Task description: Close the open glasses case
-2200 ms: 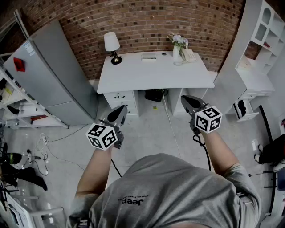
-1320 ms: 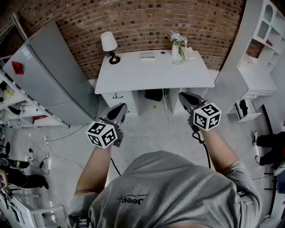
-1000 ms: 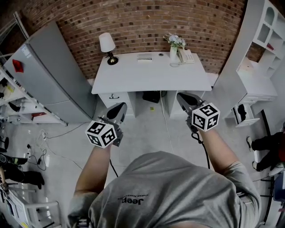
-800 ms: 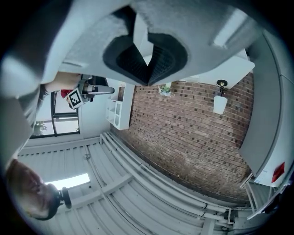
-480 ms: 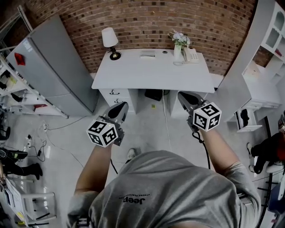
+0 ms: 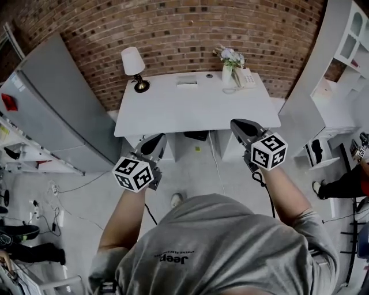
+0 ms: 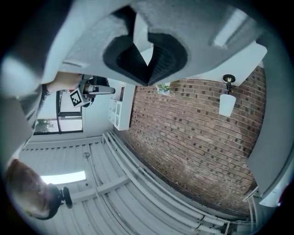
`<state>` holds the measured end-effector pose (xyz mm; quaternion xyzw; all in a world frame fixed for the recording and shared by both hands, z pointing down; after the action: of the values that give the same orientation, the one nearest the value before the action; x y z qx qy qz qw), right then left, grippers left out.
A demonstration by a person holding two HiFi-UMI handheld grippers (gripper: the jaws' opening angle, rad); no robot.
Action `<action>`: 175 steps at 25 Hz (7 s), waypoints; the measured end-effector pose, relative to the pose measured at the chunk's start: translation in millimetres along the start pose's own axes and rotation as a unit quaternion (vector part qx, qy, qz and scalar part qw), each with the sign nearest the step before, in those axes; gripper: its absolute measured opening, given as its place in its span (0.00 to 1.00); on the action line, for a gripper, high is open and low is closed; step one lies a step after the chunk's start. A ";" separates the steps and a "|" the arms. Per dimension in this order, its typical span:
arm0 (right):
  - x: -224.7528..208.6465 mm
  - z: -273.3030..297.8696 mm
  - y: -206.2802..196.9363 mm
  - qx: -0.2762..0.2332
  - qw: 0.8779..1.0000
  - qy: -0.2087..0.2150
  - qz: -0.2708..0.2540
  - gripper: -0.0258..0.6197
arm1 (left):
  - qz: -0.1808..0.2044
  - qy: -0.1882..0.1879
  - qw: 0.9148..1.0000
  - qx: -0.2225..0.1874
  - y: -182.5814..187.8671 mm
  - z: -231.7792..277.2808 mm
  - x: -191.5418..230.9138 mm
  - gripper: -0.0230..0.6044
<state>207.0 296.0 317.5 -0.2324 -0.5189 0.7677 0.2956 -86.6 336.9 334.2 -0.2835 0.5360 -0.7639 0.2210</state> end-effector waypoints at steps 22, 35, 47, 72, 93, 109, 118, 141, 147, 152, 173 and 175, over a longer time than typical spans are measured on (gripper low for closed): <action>-46.5 205.9 91.6 0.000 0.996 -0.084 0.031 0.05 | 0.012 -0.097 0.995 0.032 64.0 75.3 249.2 0.03; -191.4 285.3 100.3 -0.005 1.000 -0.009 0.005 0.05 | 0.015 -0.032 0.999 0.040 89.7 192.8 280.8 0.03; -329.1 355.4 107.5 0.019 0.996 0.082 -0.016 0.05 | -0.009 0.000 0.999 0.049 115.7 340.0 283.9 0.03; -327.8 440.3 114.5 0.039 0.999 -0.015 0.024 0.06 | 0.023 -0.082 0.994 0.073 130.2 373.5 426.4 0.03; -360.9 501.2 71.6 0.110 0.989 0.076 -0.058 0.53 | 0.121 -0.134 0.972 0.153 87.9 443.0 457.7 0.37; -402.5 597.1 -28.2 0.182 0.977 0.095 -0.063 0.62 | 0.180 -0.147 0.945 0.232 -6.5 542.1 507.6 0.51; -421.5 637.6 -77.3 0.221 0.967 0.092 -0.087 0.73 | 0.235 -0.123 0.926 0.267 -49.2 590.1 525.1 0.66; -431.4 685.3 -115.7 0.256 0.951 0.096 -0.143 0.83 | 0.240 -0.146 0.910 0.304 -93.0 622.5 543.0 0.70; -425.4 683.7 -116.3 0.256 0.949 0.104 -0.153 0.76 | 0.272 -0.150 0.899 0.308 -91.0 623.7 539.3 0.70; -424.2 682.2 -117.1 0.254 0.949 0.102 -0.156 0.74 | 0.289 -0.166 0.888 0.317 -90.6 626.8 537.4 0.69; -409.3 670.9 -114.4 0.256 0.947 0.044 -0.187 0.61 | 0.320 -0.110 0.886 0.318 -91.2 616.6 524.9 0.58; -406.9 670.7 -113.7 0.258 0.946 0.044 -0.193 0.59 | 0.328 -0.108 0.881 0.323 -91.7 615.4 523.8 0.58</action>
<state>77.9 -396.4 681.2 -0.0773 -0.3243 0.7928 0.5102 -65.7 -395.9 686.4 -0.0849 0.2942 -0.7430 0.5951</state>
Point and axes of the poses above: the fingertips, and each gripper's own axes: z forward along the fingers, x to its left, y out of its top, the point moved 6 cm from there along -z, backward along the fingers, and after that the axes turned 13 degrees about x, right-handed, at the moved point
